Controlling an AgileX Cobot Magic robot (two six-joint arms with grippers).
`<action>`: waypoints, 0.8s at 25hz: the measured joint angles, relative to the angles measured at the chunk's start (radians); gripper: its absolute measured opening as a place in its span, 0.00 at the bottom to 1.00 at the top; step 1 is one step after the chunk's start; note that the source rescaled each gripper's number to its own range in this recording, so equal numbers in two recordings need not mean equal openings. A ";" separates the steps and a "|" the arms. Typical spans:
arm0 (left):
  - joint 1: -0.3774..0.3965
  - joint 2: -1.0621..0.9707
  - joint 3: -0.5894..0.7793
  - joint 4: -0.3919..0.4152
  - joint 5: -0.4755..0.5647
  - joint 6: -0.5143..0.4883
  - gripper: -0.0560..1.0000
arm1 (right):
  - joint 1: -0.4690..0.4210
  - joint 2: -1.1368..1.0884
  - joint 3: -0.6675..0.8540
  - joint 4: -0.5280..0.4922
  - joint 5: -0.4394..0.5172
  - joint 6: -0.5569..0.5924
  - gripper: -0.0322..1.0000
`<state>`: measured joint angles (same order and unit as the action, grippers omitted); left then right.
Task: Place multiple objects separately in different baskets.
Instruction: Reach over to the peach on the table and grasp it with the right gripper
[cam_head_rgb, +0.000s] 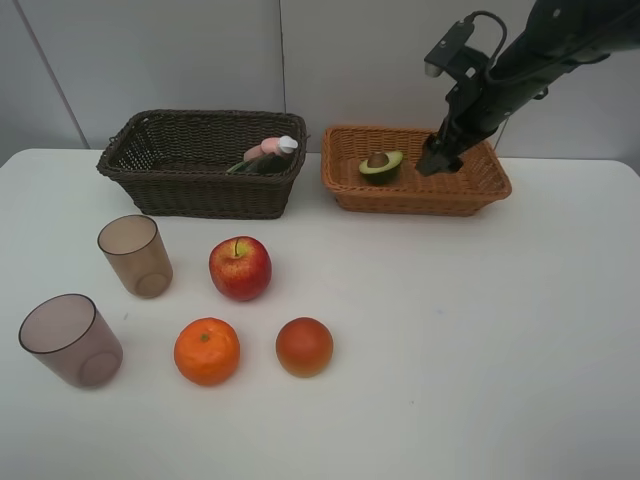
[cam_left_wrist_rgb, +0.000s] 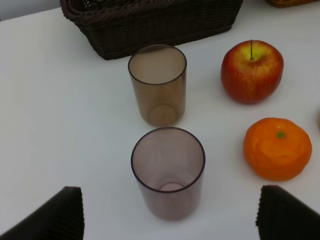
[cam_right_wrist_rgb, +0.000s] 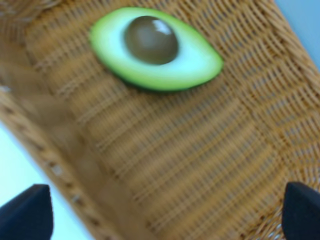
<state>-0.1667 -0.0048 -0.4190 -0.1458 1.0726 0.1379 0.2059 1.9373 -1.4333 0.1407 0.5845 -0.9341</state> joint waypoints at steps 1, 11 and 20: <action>0.000 0.000 0.000 0.000 0.000 0.000 0.95 | 0.000 -0.012 0.000 0.008 0.025 0.000 0.94; 0.000 0.000 0.000 0.000 0.000 0.000 0.95 | 0.020 -0.176 0.162 0.080 0.116 0.000 0.94; 0.000 0.000 0.000 0.000 0.000 0.000 0.95 | 0.153 -0.307 0.304 0.145 0.139 0.000 0.94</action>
<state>-0.1667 -0.0048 -0.4190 -0.1458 1.0726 0.1379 0.3589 1.6300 -1.1296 0.2855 0.7235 -0.9341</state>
